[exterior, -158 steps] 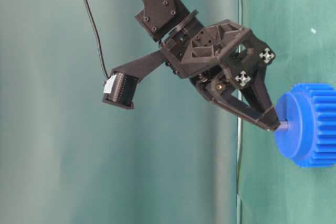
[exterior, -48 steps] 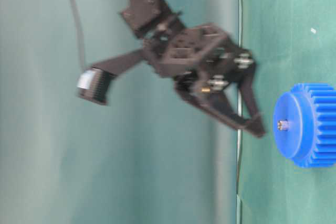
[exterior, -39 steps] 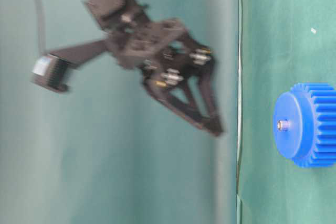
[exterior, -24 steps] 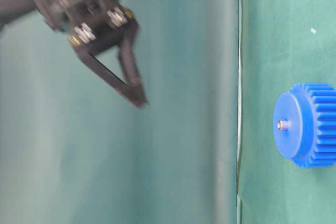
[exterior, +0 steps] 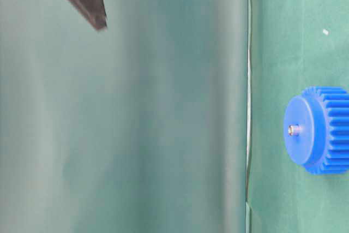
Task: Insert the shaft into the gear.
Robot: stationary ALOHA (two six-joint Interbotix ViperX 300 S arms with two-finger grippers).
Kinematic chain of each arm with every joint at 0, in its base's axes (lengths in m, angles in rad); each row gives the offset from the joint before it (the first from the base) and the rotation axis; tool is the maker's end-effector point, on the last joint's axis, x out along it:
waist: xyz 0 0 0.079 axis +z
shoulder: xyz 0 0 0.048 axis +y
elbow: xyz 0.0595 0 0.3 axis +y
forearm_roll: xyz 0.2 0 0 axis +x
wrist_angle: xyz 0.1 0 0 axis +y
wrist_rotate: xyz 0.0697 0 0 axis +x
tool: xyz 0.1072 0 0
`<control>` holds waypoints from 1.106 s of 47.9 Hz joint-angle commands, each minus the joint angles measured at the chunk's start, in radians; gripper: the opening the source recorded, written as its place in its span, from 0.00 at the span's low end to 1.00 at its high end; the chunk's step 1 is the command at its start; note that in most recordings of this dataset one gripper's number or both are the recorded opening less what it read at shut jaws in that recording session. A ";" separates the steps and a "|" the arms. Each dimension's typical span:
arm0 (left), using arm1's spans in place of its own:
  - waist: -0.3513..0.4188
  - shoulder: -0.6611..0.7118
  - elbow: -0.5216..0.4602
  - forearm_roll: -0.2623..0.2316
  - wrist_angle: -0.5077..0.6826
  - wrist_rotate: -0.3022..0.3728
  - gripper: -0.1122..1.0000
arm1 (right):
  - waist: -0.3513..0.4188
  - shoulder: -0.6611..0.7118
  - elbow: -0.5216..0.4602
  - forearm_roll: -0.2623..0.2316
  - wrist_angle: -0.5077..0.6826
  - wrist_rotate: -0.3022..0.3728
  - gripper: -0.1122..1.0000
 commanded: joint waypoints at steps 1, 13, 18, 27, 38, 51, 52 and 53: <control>-0.003 0.003 -0.026 0.002 -0.005 0.002 0.10 | 0.000 -0.035 0.012 0.006 -0.005 0.006 0.92; -0.003 0.003 -0.026 0.002 -0.005 0.002 0.10 | 0.000 -0.060 0.078 0.008 -0.005 0.035 0.92; -0.002 0.003 -0.025 0.002 -0.005 0.002 0.10 | 0.000 -0.060 0.094 0.009 -0.008 0.040 0.92; -0.003 0.003 -0.026 0.002 -0.005 0.002 0.10 | 0.000 -0.058 0.100 0.009 -0.011 0.040 0.92; -0.003 0.003 -0.025 0.002 -0.005 0.002 0.10 | 0.000 -0.058 0.100 0.008 -0.009 0.040 0.92; -0.003 0.003 -0.026 0.002 -0.005 0.002 0.10 | 0.000 -0.058 0.100 0.008 -0.011 0.038 0.92; -0.003 0.003 -0.026 0.002 -0.005 0.002 0.10 | 0.000 -0.058 0.100 0.008 -0.012 0.038 0.92; -0.003 0.003 -0.026 0.002 -0.005 0.002 0.10 | 0.000 -0.058 0.100 0.008 -0.012 0.038 0.92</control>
